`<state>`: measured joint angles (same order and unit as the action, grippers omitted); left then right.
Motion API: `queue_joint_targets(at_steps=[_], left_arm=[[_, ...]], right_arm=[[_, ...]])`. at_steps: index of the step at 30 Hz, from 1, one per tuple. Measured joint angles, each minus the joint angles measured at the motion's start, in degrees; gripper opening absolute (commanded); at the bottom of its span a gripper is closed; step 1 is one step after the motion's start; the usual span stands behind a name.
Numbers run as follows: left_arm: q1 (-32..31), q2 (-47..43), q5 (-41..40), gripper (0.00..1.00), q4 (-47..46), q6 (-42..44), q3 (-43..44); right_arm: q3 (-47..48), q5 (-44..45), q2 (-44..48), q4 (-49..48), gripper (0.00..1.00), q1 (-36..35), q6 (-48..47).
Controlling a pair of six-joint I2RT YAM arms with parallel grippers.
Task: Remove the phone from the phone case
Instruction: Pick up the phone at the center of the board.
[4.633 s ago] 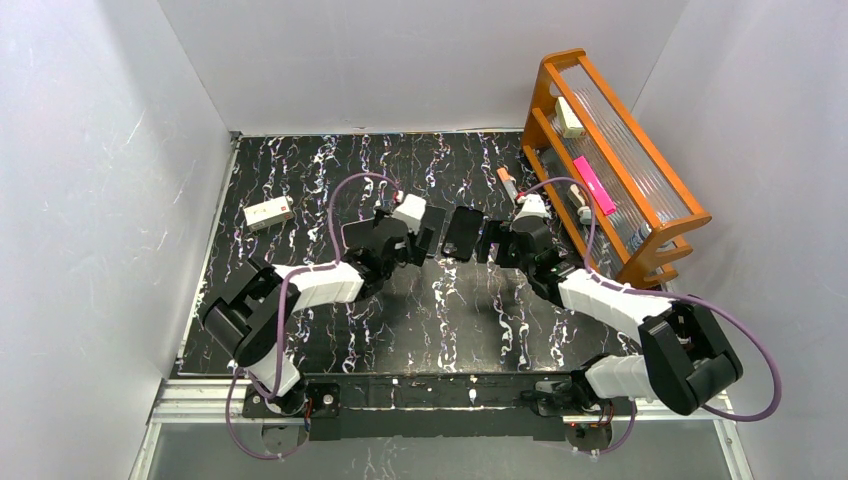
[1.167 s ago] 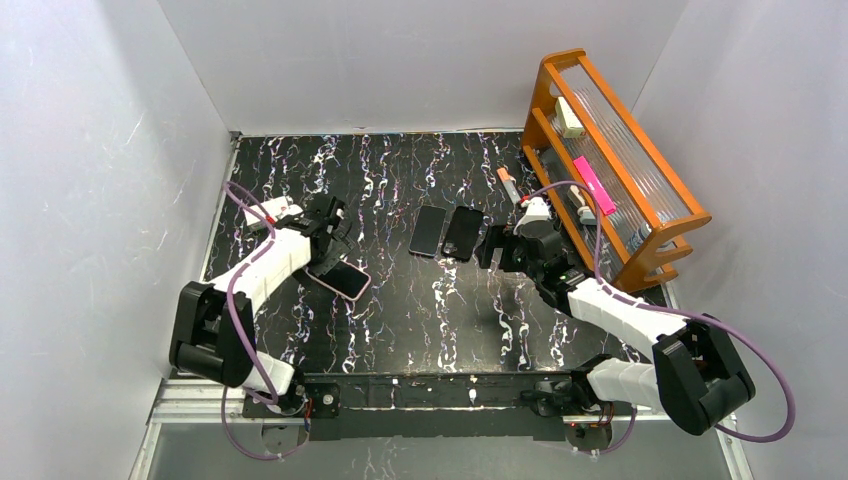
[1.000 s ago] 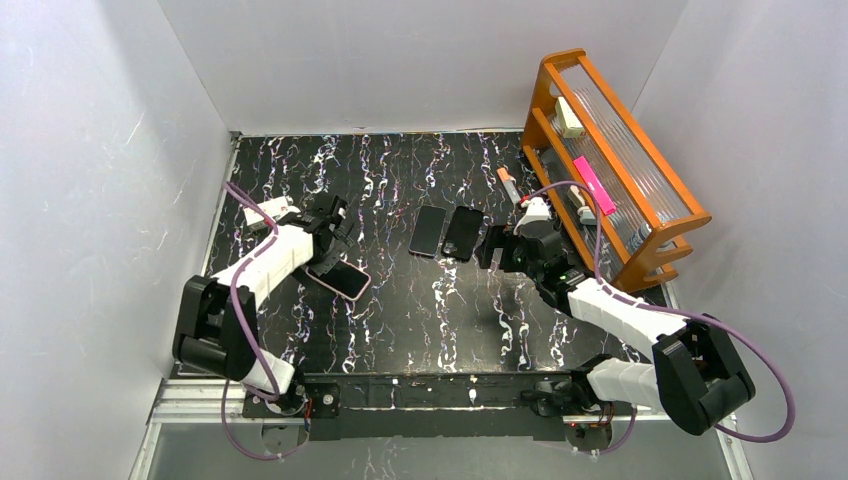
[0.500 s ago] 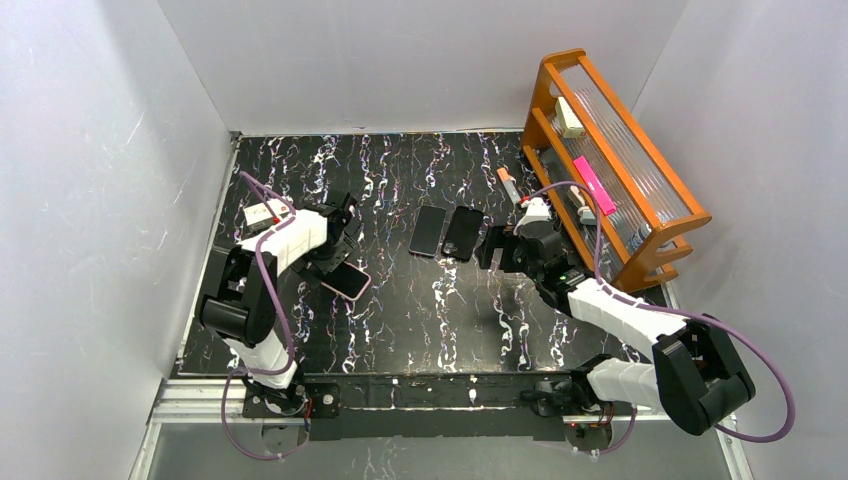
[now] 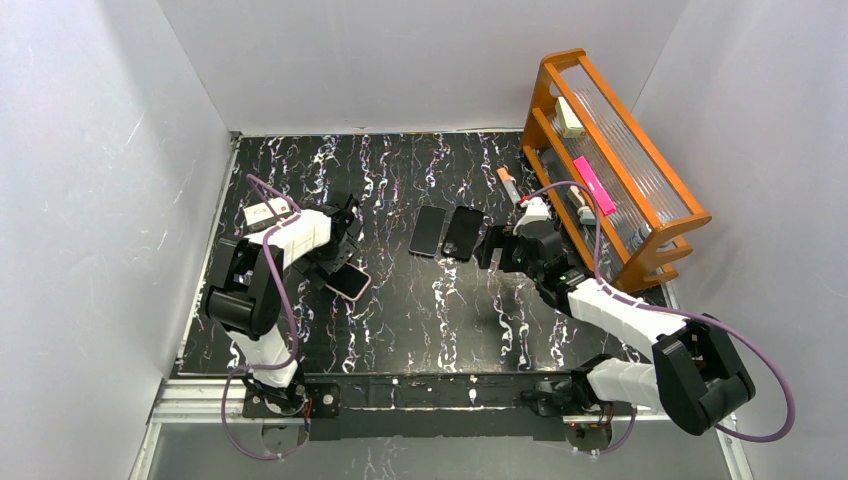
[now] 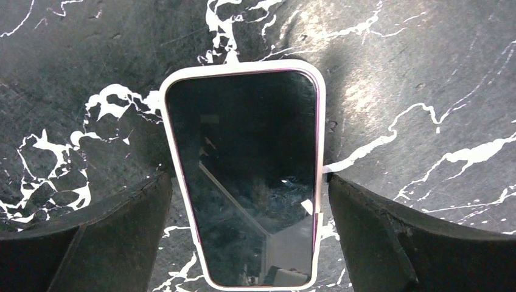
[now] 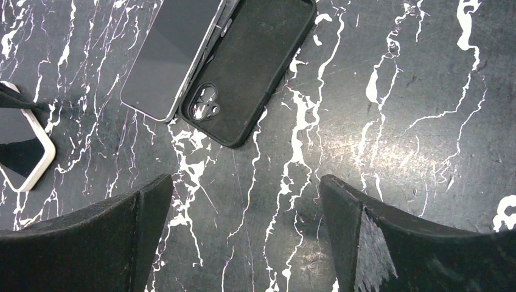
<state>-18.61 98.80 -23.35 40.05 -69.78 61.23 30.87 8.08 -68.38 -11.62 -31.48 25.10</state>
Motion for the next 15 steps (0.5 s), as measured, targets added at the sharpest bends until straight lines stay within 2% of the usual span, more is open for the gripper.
queue_joint_targets(at_steps=[3, 7, 15], left_arm=[[0.02, 0.02, 0.33, 0.96, -0.83, -0.35, -0.22], [0.02, -0.22, 0.63, 0.87, -1.73, -0.81, -0.85], [0.04, -1.31, 1.46, 0.53, -4.22, -0.52, -2.49]], right_arm=[[-0.07, -0.39, -0.02, -0.2, 0.99, 0.0, -0.02], [-0.7, -0.76, -0.02, -0.5, 0.99, 0.0, -0.02], [-1.03, -4.7, -0.02, -2.14, 0.99, 0.02, -0.13]])
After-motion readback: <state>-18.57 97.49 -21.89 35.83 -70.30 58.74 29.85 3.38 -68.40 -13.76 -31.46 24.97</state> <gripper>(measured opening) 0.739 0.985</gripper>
